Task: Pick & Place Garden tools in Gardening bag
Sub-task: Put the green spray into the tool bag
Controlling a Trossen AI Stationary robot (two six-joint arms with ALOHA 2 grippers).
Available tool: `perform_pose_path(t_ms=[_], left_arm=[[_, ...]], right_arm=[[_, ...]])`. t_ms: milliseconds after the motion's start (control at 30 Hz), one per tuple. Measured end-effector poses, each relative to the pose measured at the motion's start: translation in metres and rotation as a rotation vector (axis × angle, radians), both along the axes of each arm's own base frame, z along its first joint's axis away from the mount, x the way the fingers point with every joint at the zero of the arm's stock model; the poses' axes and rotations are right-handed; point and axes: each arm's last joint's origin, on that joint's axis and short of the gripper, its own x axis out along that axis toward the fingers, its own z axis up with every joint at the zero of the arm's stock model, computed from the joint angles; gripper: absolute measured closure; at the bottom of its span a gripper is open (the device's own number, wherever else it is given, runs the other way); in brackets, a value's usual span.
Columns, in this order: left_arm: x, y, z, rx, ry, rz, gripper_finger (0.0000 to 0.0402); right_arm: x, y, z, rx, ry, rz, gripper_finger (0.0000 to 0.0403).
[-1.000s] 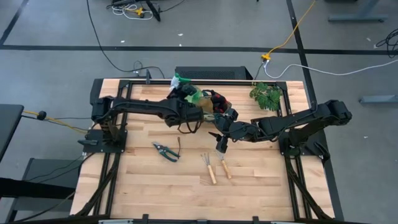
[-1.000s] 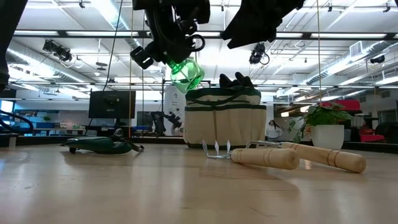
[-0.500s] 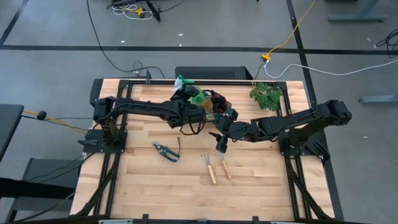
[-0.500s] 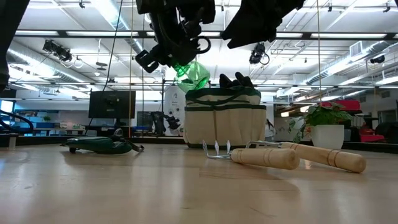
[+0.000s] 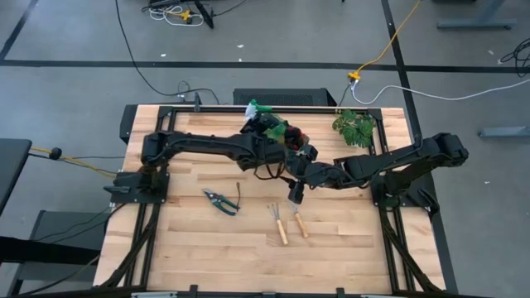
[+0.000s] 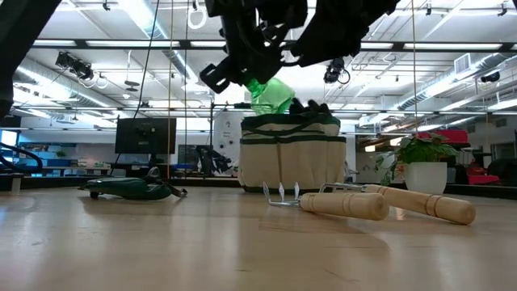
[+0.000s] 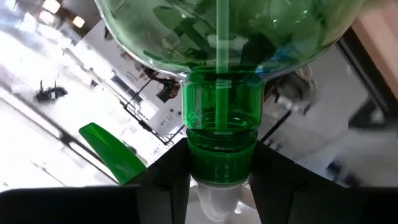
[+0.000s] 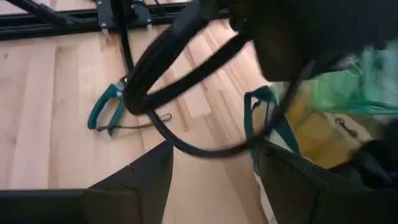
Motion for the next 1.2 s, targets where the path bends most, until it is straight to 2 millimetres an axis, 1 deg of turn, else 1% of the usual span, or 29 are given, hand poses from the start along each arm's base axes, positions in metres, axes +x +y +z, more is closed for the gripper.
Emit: perform_pose_path(t_ms=[33, 100, 167, 233, 467, 600, 700, 1033, 1200], left_arm=[[0.0, 0.0, -0.002, -0.001, 0.031, 0.001, 0.0264], [0.001, 0.002, -0.005, -0.009, 0.027, 0.006, 0.0264], [-0.003, 0.003, -0.007, -0.032, 0.063, 0.007, 0.0264], [0.0, 0.004, -0.008, -0.027, 0.048, 0.009, 0.0264], [0.001, -0.006, -0.014, -0.06, 0.082, -0.022, 0.0264], [0.001, -0.006, -0.016, -0.055, 0.112, -0.023, 0.0264], [-0.001, -0.006, -0.02, -0.052, 0.169, -0.02, 0.0264], [0.004, -0.005, -0.043, -0.053, 0.259, -0.018, 0.0264], [0.004, -0.004, -0.048, -0.056, 0.293, -0.016, 0.0264]], right_arm=[[0.0, 0.0, 0.0, 0.007, 0.005, 0.005, 0.0169], [-0.001, 0.0, -0.002, 0.018, 0.023, 0.01, 0.0169], [-0.002, 0.0, -0.003, 0.024, 0.036, 0.004, 0.0169], [-0.003, 0.0, -0.004, 0.022, 0.05, 0.003, 0.0169], [-0.004, 0.0, -0.005, 0.021, 0.058, 0.003, 0.0169], [-0.004, 0.0, -0.005, 0.021, 0.057, 0.003, 0.0169], [-0.004, 0.0, -0.005, 0.021, 0.057, 0.002, 0.0169], [-0.004, 0.0, -0.005, 0.02, 0.059, 0.002, 0.0169], [-0.004, 0.0, -0.005, 0.02, 0.059, 0.002, 0.0169]])
